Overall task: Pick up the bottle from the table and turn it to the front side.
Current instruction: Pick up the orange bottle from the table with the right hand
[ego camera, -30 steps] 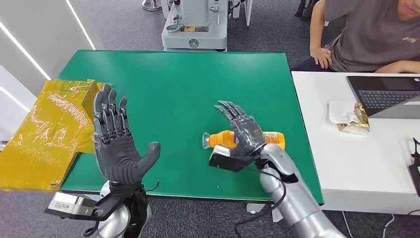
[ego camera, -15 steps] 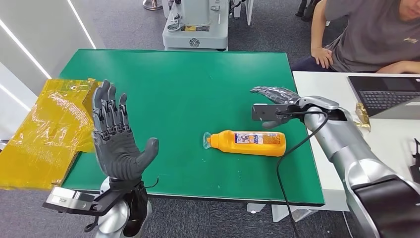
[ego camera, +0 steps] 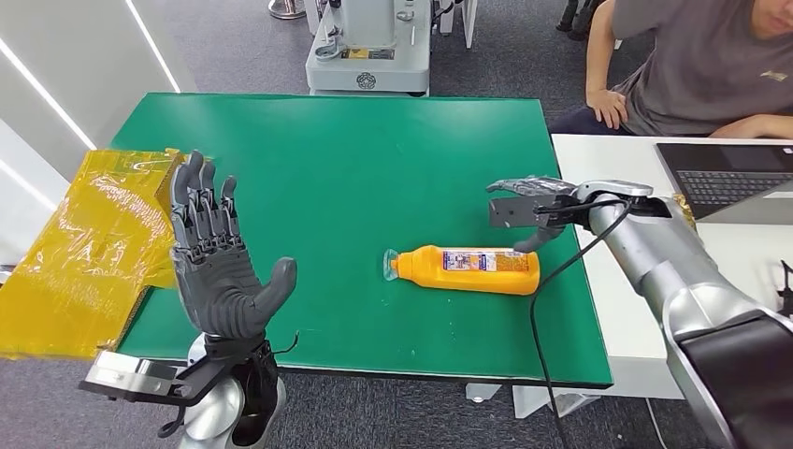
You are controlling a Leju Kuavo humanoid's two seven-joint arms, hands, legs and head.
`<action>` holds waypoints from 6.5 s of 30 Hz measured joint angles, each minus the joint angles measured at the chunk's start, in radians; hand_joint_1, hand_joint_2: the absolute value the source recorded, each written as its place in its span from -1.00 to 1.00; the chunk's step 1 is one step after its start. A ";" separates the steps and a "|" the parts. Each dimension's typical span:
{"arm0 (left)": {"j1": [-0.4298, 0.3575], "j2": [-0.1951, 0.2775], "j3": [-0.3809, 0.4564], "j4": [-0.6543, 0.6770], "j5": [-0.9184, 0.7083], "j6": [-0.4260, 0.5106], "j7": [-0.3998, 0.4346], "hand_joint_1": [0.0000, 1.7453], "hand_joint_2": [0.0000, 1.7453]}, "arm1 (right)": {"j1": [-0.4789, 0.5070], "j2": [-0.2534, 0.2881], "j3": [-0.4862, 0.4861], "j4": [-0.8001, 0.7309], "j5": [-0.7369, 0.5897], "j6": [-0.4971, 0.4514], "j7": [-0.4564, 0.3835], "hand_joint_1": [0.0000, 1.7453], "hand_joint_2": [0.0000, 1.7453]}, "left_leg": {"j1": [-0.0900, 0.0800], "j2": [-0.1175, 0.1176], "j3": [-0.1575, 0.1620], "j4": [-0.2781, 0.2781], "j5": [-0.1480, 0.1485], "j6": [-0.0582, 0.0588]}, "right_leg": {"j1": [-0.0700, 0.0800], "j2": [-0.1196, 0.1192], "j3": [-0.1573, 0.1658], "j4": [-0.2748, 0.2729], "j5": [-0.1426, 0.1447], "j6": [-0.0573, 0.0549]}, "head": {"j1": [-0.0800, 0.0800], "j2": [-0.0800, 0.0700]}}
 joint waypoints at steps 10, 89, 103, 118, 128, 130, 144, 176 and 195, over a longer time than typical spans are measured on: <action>0.016 -0.004 0.032 0.000 0.026 -0.085 0.000 -1.00 1.00 | 0.057 -0.009 0.061 0.039 -0.013 -0.045 -0.029 -1.00 1.00 | 0.000 0.000 0.000 0.000 0.000 0.000 | 0.000 0.000 0.000 0.000 0.000 0.000 | 0.000 0.000; 0.019 -0.017 0.065 0.016 -0.001 -0.177 0.000 -1.00 1.00 | 0.270 -0.061 0.104 0.009 -0.103 -0.364 0.001 -1.00 1.00 | 0.000 0.003 0.004 0.000 -0.001 0.001 | 0.000 0.003 0.003 0.000 0.000 0.001 | 0.000 0.000; 0.019 -0.019 0.065 0.016 0.007 -0.190 0.000 -1.00 1.00 | 0.219 -0.042 0.107 0.001 -0.091 -0.342 -0.003 -1.00 1.00 | 0.000 0.002 0.002 0.000 -0.001 0.001 | 0.000 0.002 0.002 0.000 0.000 0.001 | 0.000 0.000; 0.019 -0.020 0.065 0.017 0.011 -0.211 0.000 -1.00 1.00 | 0.146 0.126 0.146 0.009 -0.082 -0.350 0.013 -1.00 1.00 | 0.001 0.002 0.002 0.000 -0.001 0.001 | 0.001 0.003 0.001 0.000 0.000 0.001 | 0.000 0.000; 0.018 -0.020 0.065 0.018 0.011 -0.214 0.000 -1.00 1.00 | 0.139 0.154 0.166 0.045 -0.071 -0.326 0.024 -1.00 1.00 | 0.000 0.002 0.002 0.000 -0.001 0.001 | 0.001 0.003 0.001 -0.001 0.000 0.001 | 0.000 0.000; 0.018 -0.020 0.065 0.018 0.010 -0.214 0.000 -1.00 1.00 | 0.139 0.157 0.178 0.054 -0.060 -0.308 0.037 -1.00 1.00 | 0.001 0.002 0.002 0.000 -0.001 0.001 | 0.001 0.002 0.001 -0.001 0.000 0.001 | 0.000 0.000; 0.019 -0.020 0.065 0.018 0.001 -0.200 0.000 -1.00 1.00 | 0.141 0.156 0.227 0.100 -0.049 -0.238 0.086 -1.00 1.00 | 0.000 0.002 0.002 0.000 -0.001 0.001 | 0.001 0.003 0.001 -0.001 0.000 0.001 | 0.000 0.000; 0.019 -0.020 0.065 0.018 -0.001 -0.167 0.000 -1.00 1.00 | 0.137 0.092 0.278 0.118 0.004 -0.322 0.197 1.00 1.00 | 0.001 0.003 0.002 0.000 -0.001 0.001 | 0.001 0.003 0.001 -0.001 0.000 0.001 | 0.000 0.000; 0.019 -0.020 0.066 0.018 -0.012 -0.165 0.000 -1.00 1.00 | 0.203 0.127 0.250 0.091 -0.062 -0.707 0.210 1.00 1.00 | 0.001 0.003 0.001 0.000 -0.001 0.001 | 0.001 0.003 0.001 -0.001 0.000 0.001 | 0.000 0.000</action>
